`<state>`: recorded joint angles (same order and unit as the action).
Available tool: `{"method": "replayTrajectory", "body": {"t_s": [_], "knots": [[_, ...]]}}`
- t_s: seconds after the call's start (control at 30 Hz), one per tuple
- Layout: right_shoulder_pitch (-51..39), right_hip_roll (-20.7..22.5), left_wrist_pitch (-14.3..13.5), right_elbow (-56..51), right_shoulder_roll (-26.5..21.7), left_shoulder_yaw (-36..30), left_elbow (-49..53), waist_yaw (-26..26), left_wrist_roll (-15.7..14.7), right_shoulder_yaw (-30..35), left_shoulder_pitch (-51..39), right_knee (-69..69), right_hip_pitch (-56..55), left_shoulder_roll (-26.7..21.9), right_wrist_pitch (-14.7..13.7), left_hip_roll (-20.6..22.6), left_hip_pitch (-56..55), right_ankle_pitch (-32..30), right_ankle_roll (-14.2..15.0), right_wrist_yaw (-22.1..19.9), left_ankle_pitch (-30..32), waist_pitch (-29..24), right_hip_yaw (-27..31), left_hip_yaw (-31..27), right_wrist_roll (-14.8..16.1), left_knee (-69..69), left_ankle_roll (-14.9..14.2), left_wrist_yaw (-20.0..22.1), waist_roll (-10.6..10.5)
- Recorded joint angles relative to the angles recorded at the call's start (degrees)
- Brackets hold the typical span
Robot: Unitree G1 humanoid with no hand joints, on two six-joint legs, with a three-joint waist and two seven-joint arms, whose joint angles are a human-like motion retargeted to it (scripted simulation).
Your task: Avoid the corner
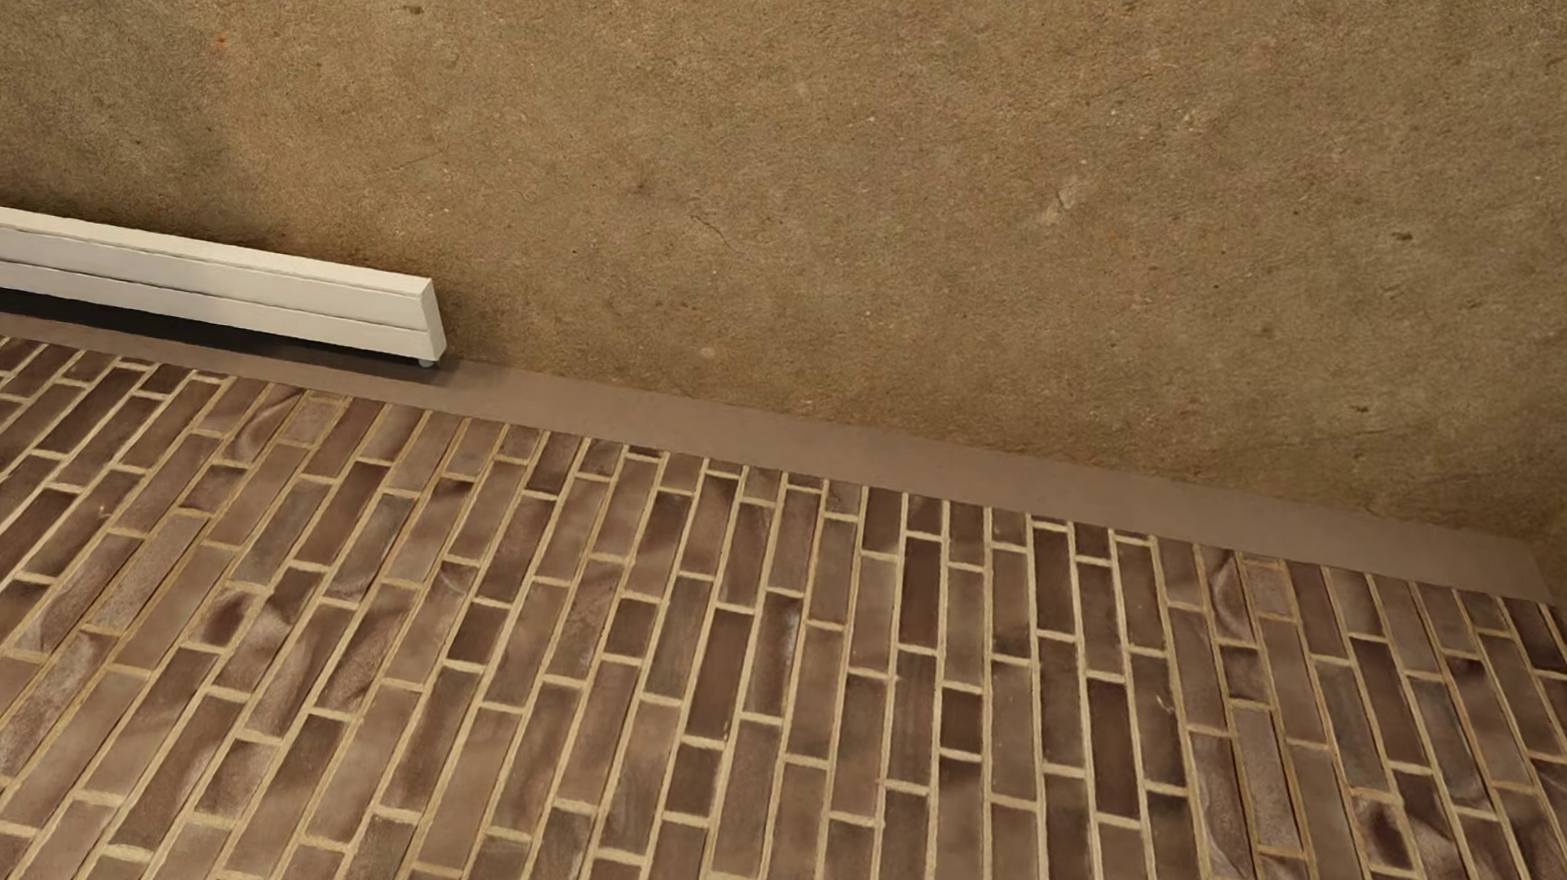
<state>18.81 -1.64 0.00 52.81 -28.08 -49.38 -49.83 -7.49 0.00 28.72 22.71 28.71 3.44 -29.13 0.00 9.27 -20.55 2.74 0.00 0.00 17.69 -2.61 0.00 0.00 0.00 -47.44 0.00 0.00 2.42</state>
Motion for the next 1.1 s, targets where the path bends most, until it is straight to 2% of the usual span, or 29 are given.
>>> {"method": "replayTrajectory", "body": {"t_s": [0.03, 0.07, 0.1, 0.13, 0.17, 0.23, 0.3, 0.37, 0.4, 0.47, 0.53, 0.57, 0.6, 0.67, 0.73, 0.8, 0.83, 0.87, 0.93, 1.0, 1.07, 1.1], "knots": [[0.3, 1.2, 0.0, -0.9, -0.3, 1.2, 0.9, -1.6, 0.0, -1.7, 0.7, -0.9, 3.4, 0.9, 0.0, -0.2, 1.1, 1.2, 0.0, 0.0, 4.0, -0.9, 0.0, 0.0, 0.0, 10.0, 0.0, 0.0, -0.8], [0.0, 2.3, 0.0, -1.4, -0.7, 1.5, 1.4, -3.0, 0.0, -2.4, 1.3, -1.1, 5.7, 2.0, 0.0, -0.4, 1.9, 2.7, 0.0, 0.0, 4.0, -1.4, 0.0, 0.0, 0.0, 17.3, 0.0, 0.0, -1.6], [-0.5, 3.5, 0.0, -1.5, -0.9, 1.0, 1.7, -3.6, 0.0, -2.4, 1.8, -1.3, 7.6, 3.3, 0.0, -0.4, 2.6, 4.1, 0.0, 0.0, -2.7, -1.5, 0.0, 0.0, 0.0, 21.5, 0.0, 0.0, -2.2], [-0.9, 4.4, 0.0, -1.8, -0.8, -0.1, 2.0, -3.6, 0.0, -2.4, 2.3, -1.2, 9.6, 4.3, 0.0, -0.3, 3.6, 5.1, 0.0, 0.0, -12.1, -1.5, 0.0, 0.0, 0.0, 21.7, 0.0, 0.0, -2.4], [-0.7, 4.9, 0.0, -2.4, -0.4, -1.1, 2.2, -3.3, 0.0, -2.8, 2.9, -0.7, 11.3, 4.9, 0.0, -0.3, 4.0, 5.7, 0.0, 0.0, -13.9, -1.1, 0.0, 0.0, 0.0, 20.7, 0.0, 0.0, -2.2], [1.9, 4.4, 0.0, -3.8, 0.8, -2.4, 1.7, -3.6, 0.0, -3.7, 3.9, 1.6, 12.2, 5.5, 0.0, 0.0, 4.3, 5.1, 0.0, 0.0, -13.3, 1.6, 0.0, 0.0, 0.0, 19.8, 0.0, 0.0, -0.8], [3.2, 0.9, 0.0, -1.0, 2.7, -4.1, -1.3, -1.8, 0.0, 0.5, 2.5, 11.4, 8.8, 5.4, 0.0, 2.9, 5.8, -1.4, 0.0, 0.0, -10.9, 2.9, 0.0, 0.0, 0.0, 21.0, 0.0, 0.0, 2.2], [4.3, -4.5, 0.0, 1.5, 3.7, -3.1, -1.0, 2.1, 0.0, 6.1, -0.8, 31.4, -2.6, 3.7, 0.0, 3.7, 9.2, -12.7, 0.0, 0.0, -21.5, 4.1, 0.0, 0.0, 0.0, 20.2, 0.0, 0.0, 3.6], [4.6, -5.9, 0.0, 2.7, 3.9, -1.2, -0.4, 5.0, 0.0, 9.0, -3.1, 38.8, -6.9, 3.1, 0.0, 4.1, 11.8, -12.9, 0.0, 0.0, -24.1, 3.5, 0.0, 0.0, 0.0, 20.6, 0.0, 0.0, 3.4], [5.9, -6.2, 0.0, 5.5, 4.4, 7.0, 3.2, 8.2, 0.0, 13.5, -7.0, 41.7, -11.7, 2.2, 0.0, 3.6, 18.6, -4.0, 0.0, 0.0, -26.9, 1.4, 0.0, 0.0, 0.0, 22.1, 0.0, 0.0, 2.1], [7.0, -3.3, 0.0, 5.9, 4.5, 16.1, 10.1, 10.4, 0.0, 15.4, -9.1, 32.1, -16.6, 1.5, 0.0, 2.8, 23.4, 2.0, 0.0, 0.0, -28.3, 0.3, 0.0, 0.0, 0.0, 23.4, 0.0, 0.0, 1.5], [7.0, -1.7, 0.0, 5.8, 4.5, 18.9, 12.9, 12.1, 0.0, 15.0, -10.2, 24.9, -18.2, 1.3, 0.0, 2.3, 24.8, 1.1, 0.0, 0.0, -28.0, -0.2, 0.0, 0.0, 0.0, 24.2, 0.0, 0.0, 1.4], [7.0, -0.6, 0.0, 5.5, 4.3, 19.5, 14.3, 13.4, 0.0, 14.0, -11.7, 17.4, -18.6, 1.3, 0.0, 1.8, 26.8, -2.4, 0.0, 0.0, -27.9, -0.8, 0.0, 0.0, 0.0, 24.7, 0.0, 0.0, 1.3], [6.3, 0.7, 0.0, 4.6, 3.3, 17.6, 13.3, 14.3, 0.0, 11.6, -14.3, 5.6, -19.9, 2.1, 0.0, 1.0, 29.8, -9.5, 0.0, 0.0, -28.0, -1.6, 0.0, 0.0, 0.0, 25.5, 0.0, 0.0, 1.3], [4.8, 2.6, 0.0, 3.8, 2.1, 14.6, 10.8, 13.1, 0.0, 8.7, -13.7, 0.5, -21.1, 2.7, 0.0, 0.0, 33.5, -13.5, 0.0, 0.0, -28.5, -2.7, 0.0, 0.0, 0.0, 25.7, 0.0, 0.0, 1.3], [3.5, 4.2, 0.0, 2.2, 1.5, 8.4, 6.9, 13.3, 0.0, 3.4, -11.1, -0.2, -22.9, 2.5, 0.0, 0.4, 36.4, -13.1, 0.0, 0.0, -28.5, -2.8, 0.0, 0.0, 0.0, 25.6, 0.0, 0.0, 2.7], [3.7, 4.3, 0.0, 0.8, 1.2, 3.4, 3.8, 14.2, 0.0, 0.3, -9.5, 0.6, -22.2, 2.6, 0.0, 0.1, 38.5, -13.5, 0.0, 0.0, -28.2, -2.5, 0.0, 0.0, 0.0, 25.7, 0.0, 0.0, 2.9], [4.0, 4.3, 0.0, -0.2, 0.7, -2.3, 0.0, 15.7, 0.0, -1.7, -7.8, 1.8, -21.5, 3.3, 0.0, -1.0, 40.5, -15.5, 0.0, 0.0, -26.9, -2.2, 0.0, 0.0, 0.0, 25.8, 0.0, 0.0, 2.1], [3.4, 4.5, 0.0, 1.1, -0.2, -11.8, -5.6, 16.6, 0.0, -2.0, -3.4, 5.7, -20.9, 4.8, 0.0, -2.6, 41.3, -11.5, 0.0, 0.0, -20.2, -1.1, 0.0, 0.0, 0.0, 24.2, 0.0, 0.0, -0.8], [3.1, 3.2, 0.0, 2.4, -0.3, -16.7, -6.1, 17.3, 0.0, 0.5, -0.5, 6.0, -15.6, 4.0, 0.0, -4.3, 32.6, -4.7, 0.0, 0.0, -9.2, -0.9, 0.0, 0.0, 0.0, 10.4, 0.0, 0.0, -3.1], [2.2, 1.9, 0.0, 2.6, 0.6, -12.5, -4.5, 14.5, 0.0, 2.7, -1.2, 4.9, -13.5, 2.8, 0.0, -3.5, 15.6, -0.3, 0.0, 0.0, -1.9, 1.1, 0.0, 0.0, 0.0, -11.0, 0.0, 0.0, -4.1], [1.5, 1.3, 0.0, 2.5, 1.3, -8.9, -3.3, 11.8, 0.0, 3.9, -1.6, 3.6, -11.2, 2.2, 0.0, -2.6, 9.3, 0.8, 0.0, 0.0, -5.8, 1.4, 0.0, 0.0, 0.0, -18.9, 0.0, 0.0, -3.4]]}}
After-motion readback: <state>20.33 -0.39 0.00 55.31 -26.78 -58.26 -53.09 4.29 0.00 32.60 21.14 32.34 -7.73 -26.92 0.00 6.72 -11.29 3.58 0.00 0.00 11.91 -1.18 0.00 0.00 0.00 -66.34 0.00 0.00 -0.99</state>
